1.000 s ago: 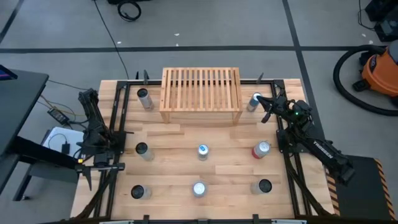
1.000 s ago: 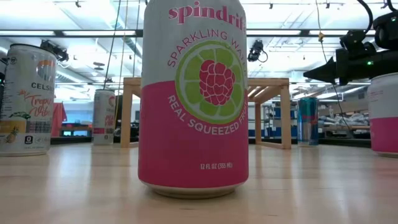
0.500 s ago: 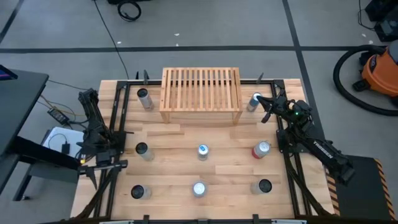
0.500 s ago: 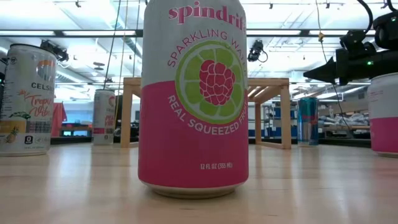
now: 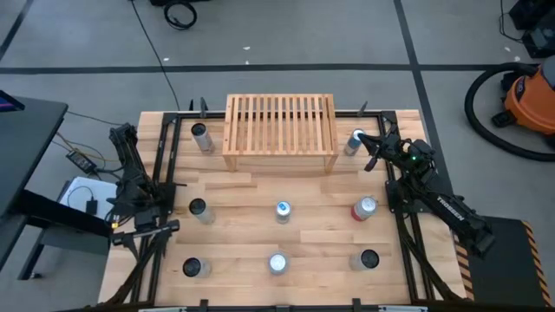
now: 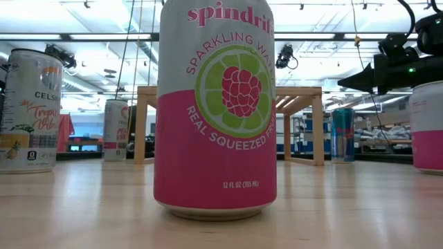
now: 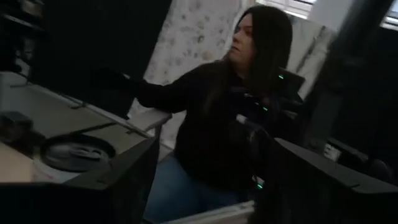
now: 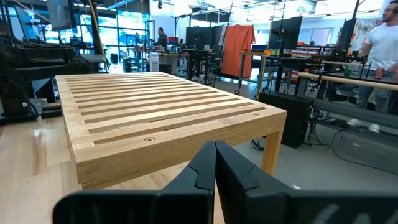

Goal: Place canned beverage on shelf
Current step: Put the top blue soda can on the shelf

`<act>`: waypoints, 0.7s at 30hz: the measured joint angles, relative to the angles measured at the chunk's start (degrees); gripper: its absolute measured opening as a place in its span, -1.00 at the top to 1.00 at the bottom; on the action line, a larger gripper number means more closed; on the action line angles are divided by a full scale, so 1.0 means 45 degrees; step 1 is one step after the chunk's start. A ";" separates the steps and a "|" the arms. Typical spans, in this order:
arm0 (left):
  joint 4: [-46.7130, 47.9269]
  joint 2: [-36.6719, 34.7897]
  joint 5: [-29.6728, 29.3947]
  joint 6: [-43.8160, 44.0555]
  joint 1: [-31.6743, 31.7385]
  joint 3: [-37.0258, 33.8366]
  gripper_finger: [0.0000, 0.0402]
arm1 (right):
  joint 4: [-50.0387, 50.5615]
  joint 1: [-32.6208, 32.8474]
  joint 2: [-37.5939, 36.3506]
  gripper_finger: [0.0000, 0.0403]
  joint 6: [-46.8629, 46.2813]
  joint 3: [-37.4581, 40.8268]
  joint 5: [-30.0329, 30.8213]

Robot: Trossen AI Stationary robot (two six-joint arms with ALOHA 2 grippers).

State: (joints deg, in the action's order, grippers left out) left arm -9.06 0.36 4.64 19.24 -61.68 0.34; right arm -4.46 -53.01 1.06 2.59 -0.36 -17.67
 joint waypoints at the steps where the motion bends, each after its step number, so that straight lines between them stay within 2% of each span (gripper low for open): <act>1: -0.0005 0.0000 -0.0504 -0.0095 0.0003 0.0000 -0.56 | 0.0002 0.0001 0.0000 0.93 0.0001 0.0000 0.0003; 3: -0.0005 0.0000 -0.2052 -0.0114 0.0003 0.0002 -0.56 | -0.0002 0.0003 0.0005 0.93 0.0005 0.0000 0.0000; 7: -0.0018 0.0000 -0.5983 -0.0738 0.0003 0.0004 -0.56 | 0.0001 0.0003 0.0000 0.93 0.0008 -0.0003 0.0003; 9: -0.0018 0.0000 -0.7164 -0.1304 0.0003 0.0005 -0.56 | 0.0003 0.0001 0.0004 0.93 0.0000 -0.0004 0.0001; 12: -0.0021 0.0000 -0.7646 -0.2019 0.0003 0.0005 -0.56 | -0.0069 -0.0002 0.0005 0.93 0.0159 0.0000 0.0022; 21: -0.0019 0.0000 -0.7697 -0.2557 0.0003 0.0005 -0.56 | -0.0485 -0.0002 0.0005 0.93 0.0024 -0.0004 0.0060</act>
State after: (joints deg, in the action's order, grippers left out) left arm -9.15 0.36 -30.00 7.73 -61.67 0.36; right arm -6.64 -53.01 1.08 2.70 -0.38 -17.40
